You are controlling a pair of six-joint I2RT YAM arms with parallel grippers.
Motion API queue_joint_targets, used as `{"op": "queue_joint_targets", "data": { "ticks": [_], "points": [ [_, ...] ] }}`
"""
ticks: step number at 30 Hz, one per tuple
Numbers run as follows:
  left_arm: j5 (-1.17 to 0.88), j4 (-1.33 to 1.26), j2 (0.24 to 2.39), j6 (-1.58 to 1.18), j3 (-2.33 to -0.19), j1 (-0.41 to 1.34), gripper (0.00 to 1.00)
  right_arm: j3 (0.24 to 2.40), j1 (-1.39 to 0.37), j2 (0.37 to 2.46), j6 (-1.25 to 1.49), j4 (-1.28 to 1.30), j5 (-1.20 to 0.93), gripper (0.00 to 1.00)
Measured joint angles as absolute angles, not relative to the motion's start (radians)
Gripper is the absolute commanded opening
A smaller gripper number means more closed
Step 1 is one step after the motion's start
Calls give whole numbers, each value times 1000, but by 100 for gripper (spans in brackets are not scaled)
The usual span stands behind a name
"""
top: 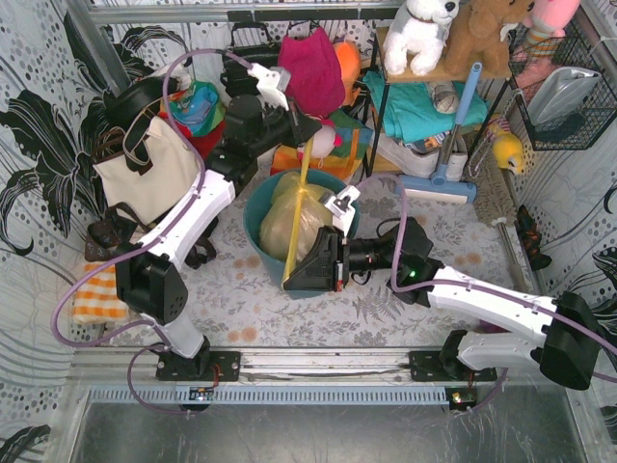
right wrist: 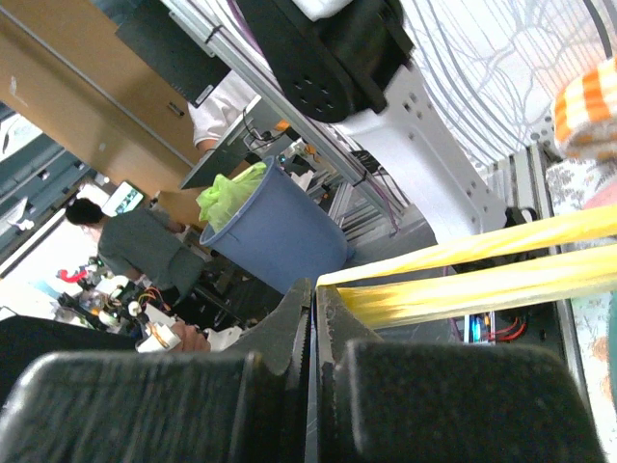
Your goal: Tie the trash bag
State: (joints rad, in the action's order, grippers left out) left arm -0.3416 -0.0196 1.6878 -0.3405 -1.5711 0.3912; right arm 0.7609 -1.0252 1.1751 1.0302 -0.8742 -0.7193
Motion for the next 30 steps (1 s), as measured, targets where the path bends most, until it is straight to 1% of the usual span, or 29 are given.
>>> {"op": "queue_joint_targets", "data": {
  "ticks": [4,8,14,18,21,27,30],
  "points": [
    [-340,-9,1739,-341,-1502,391,0,671,-1025,1214,1094,-974,-685,0],
    [-340,9,1774,-343,-1526,391,0,681,-1025,1224,1098,-953,-659,0],
    [-340,92,1775,-338,-1708,390,0,868,-1025,1221,1003,-748,-680,0],
    [-337,107,1755,-338,-1766,390,0,950,-1036,1212,945,-668,-691,0],
    [-338,99,1745,-339,-1761,390,0,925,-1041,1197,941,-683,-690,0],
    [-339,59,1763,-344,-1628,390,0,755,-1042,1192,994,-807,-657,0],
    [-346,67,1799,-351,-1588,390,0,734,-1042,1192,1005,-821,-633,0]
  ]
}}
